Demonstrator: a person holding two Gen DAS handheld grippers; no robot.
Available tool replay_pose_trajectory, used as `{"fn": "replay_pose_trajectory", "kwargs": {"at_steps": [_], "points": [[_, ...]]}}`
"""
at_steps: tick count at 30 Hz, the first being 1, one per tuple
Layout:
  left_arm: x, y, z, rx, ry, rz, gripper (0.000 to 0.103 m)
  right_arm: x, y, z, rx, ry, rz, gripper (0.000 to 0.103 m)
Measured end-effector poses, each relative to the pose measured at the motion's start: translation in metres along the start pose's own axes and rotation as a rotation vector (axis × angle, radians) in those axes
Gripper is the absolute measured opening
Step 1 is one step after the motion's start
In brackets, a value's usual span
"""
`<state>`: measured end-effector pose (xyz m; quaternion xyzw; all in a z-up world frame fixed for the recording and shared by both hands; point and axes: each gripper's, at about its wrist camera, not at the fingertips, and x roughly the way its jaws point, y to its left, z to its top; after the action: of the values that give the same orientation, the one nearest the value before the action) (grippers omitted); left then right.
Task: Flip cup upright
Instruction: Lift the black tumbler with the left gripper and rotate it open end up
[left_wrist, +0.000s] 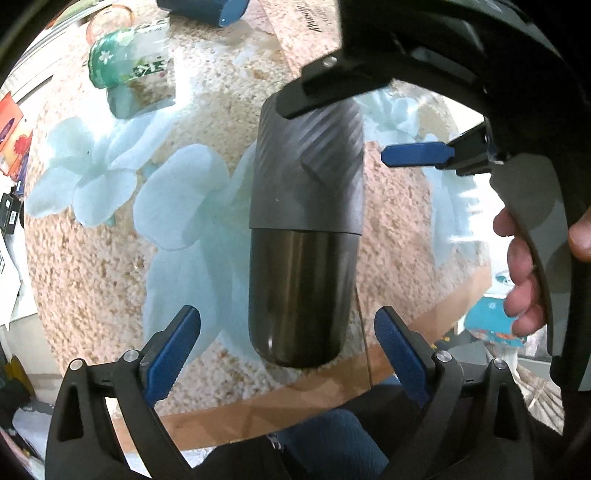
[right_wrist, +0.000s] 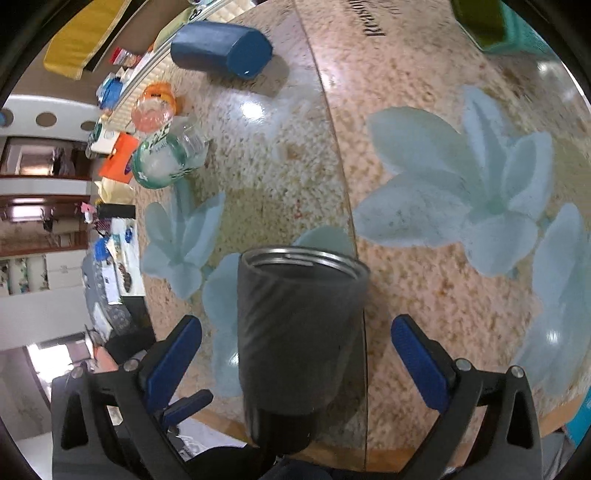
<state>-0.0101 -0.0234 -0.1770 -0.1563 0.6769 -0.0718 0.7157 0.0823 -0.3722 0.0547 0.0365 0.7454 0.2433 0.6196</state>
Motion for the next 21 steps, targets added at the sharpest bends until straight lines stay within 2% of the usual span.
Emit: {"fn": "replay_pose_trajectory", "kwargs": {"at_steps": [3, 6, 9, 13, 21], "points": [[-0.008, 0.001, 0.004, 0.021, 0.024, 0.001, 0.097, -0.006, -0.011, -0.007, 0.025, -0.006, 0.006, 0.103], [-0.008, -0.001, 0.024, 0.031, 0.049, 0.011, 0.097, 0.005, -0.011, -0.014, 0.055, -0.015, 0.012, 0.103], [0.014, -0.009, 0.028, 0.036, 0.073, -0.002, 0.097, 0.019, -0.009, -0.016, 0.088, -0.001, 0.032, 0.103], [0.032, -0.013, 0.036, 0.066, 0.085, -0.008, 0.097, 0.041, 0.01, -0.012, 0.109, 0.016, 0.041, 0.103], [0.053, -0.008, 0.054, 0.027, 0.115, -0.062, 0.096, 0.058, 0.019, 0.009, 0.11, 0.081, 0.037, 0.103]]}}
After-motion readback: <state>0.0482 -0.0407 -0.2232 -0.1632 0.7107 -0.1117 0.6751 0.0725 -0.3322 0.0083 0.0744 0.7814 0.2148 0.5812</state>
